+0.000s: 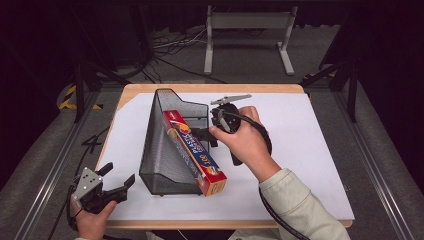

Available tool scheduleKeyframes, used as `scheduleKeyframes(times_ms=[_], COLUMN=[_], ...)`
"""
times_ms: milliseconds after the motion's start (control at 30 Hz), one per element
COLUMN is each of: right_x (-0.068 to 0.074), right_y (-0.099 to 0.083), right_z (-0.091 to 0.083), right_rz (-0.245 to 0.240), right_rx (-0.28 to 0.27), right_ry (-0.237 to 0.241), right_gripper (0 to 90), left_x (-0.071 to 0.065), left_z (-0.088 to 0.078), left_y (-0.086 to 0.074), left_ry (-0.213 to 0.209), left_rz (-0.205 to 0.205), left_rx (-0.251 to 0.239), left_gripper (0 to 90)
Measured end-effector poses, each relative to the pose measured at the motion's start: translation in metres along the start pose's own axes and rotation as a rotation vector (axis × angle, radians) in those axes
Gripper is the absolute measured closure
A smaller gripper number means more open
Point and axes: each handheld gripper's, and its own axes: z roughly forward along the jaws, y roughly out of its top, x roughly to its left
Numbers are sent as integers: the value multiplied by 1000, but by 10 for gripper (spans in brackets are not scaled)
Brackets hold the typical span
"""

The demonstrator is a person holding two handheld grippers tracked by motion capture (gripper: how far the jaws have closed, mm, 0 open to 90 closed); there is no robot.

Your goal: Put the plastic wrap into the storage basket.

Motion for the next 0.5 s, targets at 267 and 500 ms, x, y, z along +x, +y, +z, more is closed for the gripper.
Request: scheduleKeyframes(times_ms=[267,500], right_x=[-13,-39], right_y=[-13,-31], right_z=[-15,-37], right_rz=[-56,-33], right_rx=[-38,-51], right_ry=[-4,-16], right_gripper=[177,177], left_x=[1,0], left_z=[-1,-1], left_y=[-1,-1], left_ry=[0,3], left_rz=[0,-1], left_rx=[1,4], left_gripper=[152,153])
